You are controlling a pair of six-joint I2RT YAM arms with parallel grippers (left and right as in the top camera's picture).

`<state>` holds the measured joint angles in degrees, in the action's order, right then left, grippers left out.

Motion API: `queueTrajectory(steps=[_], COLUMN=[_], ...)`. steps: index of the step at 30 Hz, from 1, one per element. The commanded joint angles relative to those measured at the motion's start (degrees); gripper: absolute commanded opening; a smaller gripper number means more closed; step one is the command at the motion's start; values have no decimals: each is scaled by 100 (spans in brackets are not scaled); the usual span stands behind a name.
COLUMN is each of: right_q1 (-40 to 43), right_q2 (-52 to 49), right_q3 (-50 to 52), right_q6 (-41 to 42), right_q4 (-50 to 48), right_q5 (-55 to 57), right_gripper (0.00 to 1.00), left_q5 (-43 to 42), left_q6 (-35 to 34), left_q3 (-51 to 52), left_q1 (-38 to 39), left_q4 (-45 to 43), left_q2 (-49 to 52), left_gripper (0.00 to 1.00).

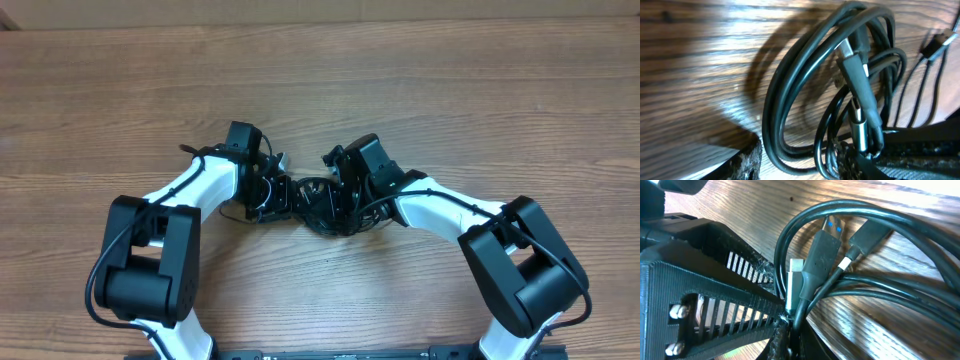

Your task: Untangle cables

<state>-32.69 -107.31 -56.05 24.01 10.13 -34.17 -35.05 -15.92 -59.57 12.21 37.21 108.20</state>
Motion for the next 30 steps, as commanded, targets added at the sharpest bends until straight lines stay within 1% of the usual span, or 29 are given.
queueTrajectory(steps=[1,3,4,6,7,8,10,13,16,20,22,26,30], right_q1=[-20,-17,-17,76,201,289,442,612,658,656,656,649,595], right_q2=[186,186,186,188,188,188,188,188,186,186,186,186,186], right_q3=[-20,-20,-20,-22,-22,-22,-20,-20,-20,-20,-20,-15,-15], right_q6=[42,42,42,4,-24,-24,-24,-22,-20,-15,2,0,0], right_q4=[-55,-55,-57,-175,-286,-306,-293,-295,-223,184,334,374,372], right_q5=[-68,-70,-79,-492,-962,-1137,-1322,-1499,-1373,-562,-240,-188,-186], right_gripper=[4,4,4,4,4,4,4,4,4,4,4,4,4], left_q5=[-315,-400,-393,-234,-46,105,271,634,955,1178,1178,1176,1176], left_q6=[177,170,149,-33,-190,-260,-258,-356,-385,-382,-378,-378,-376], left_q3=[210,210,210,210,210,210,210,210,210,210,210,210,210], left_q1=[66,-2,-59,-146,-181,-201,-256,-352,-385,-396,-396,-396,-396], left_q4=[-170,-157,-133,-103,-52,7,72,256,356,396,407,402,393], left_q2=[927,1075,1095,1095,1095,1095,1095,1095,1095,1095,1095,1095,1095], left_gripper=[45,33,34,39,41,42,45,46,48,49,52,53,59])
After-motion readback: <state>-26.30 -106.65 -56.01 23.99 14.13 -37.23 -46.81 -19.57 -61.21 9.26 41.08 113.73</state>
